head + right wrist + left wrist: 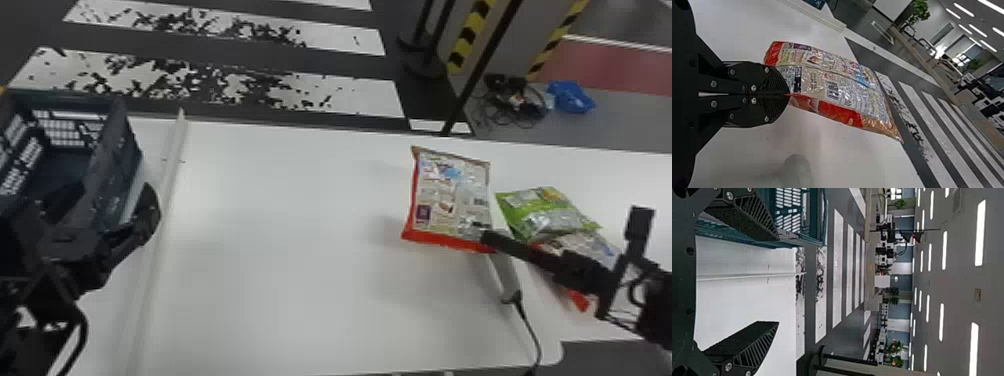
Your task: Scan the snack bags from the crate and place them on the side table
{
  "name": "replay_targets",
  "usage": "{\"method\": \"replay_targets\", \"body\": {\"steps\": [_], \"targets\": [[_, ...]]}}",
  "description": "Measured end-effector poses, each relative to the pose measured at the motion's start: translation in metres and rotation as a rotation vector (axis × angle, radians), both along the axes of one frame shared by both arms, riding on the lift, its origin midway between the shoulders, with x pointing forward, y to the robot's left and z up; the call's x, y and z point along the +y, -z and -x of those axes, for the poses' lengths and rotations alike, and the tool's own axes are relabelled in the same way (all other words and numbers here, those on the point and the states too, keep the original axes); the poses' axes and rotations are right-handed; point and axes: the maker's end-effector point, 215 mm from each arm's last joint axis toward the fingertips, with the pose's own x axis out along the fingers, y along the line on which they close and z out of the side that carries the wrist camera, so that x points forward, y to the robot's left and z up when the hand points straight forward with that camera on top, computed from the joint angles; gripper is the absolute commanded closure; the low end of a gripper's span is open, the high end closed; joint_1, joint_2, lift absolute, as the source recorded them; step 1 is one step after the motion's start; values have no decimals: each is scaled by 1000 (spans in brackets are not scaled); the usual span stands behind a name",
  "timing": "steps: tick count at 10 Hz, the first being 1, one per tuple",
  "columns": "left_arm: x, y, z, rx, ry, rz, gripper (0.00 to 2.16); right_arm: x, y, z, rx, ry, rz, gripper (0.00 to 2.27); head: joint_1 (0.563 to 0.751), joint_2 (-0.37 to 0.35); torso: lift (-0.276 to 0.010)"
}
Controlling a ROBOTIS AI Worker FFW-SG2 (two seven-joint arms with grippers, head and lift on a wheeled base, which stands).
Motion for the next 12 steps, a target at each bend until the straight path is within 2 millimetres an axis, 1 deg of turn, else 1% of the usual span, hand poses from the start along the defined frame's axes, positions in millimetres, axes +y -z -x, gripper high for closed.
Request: {"method": "replay_targets", "body": {"steps": [1, 2, 4, 6, 8, 9, 10, 11, 12], "targets": [[0, -1, 0, -1, 0, 0, 124, -25, -12, -7, -21, 69, -1, 2246, 695, -243, -94], [0, -1, 0, -2, 0, 0, 124, -53, -15, -12, -21, 149, 22, 2246, 695, -280, -94], [0, -2, 0, -4, 0, 0, 124, -111, -10, -21, -20, 320, 72, 2246, 695, -350, -94], [0, -1, 1, -1, 0, 0, 124, -165, -4, -27, -48, 475, 122, 2246, 695, -350, -94], [0, -1, 1, 0, 0, 0, 124, -212, 7, -21, -40, 640, 182, 2246, 695, -350, -94], [0, 0, 1, 0, 0, 0, 124, -231, 18, -14, -9, 708, 216, 2243, 695, -350, -94], [-1, 0, 1, 0, 1, 0, 124, -245, 28, -6, 29, 761, 247, 2226, 695, -350, -94], [-1, 0, 1, 1, 2, 0, 124, -255, 36, 1, 61, 795, 269, 1916, 695, -350, -94], [-1, 0, 1, 1, 2, 0, 124, -262, 43, 7, 91, 818, 294, 1069, 695, -350, -94]]}}
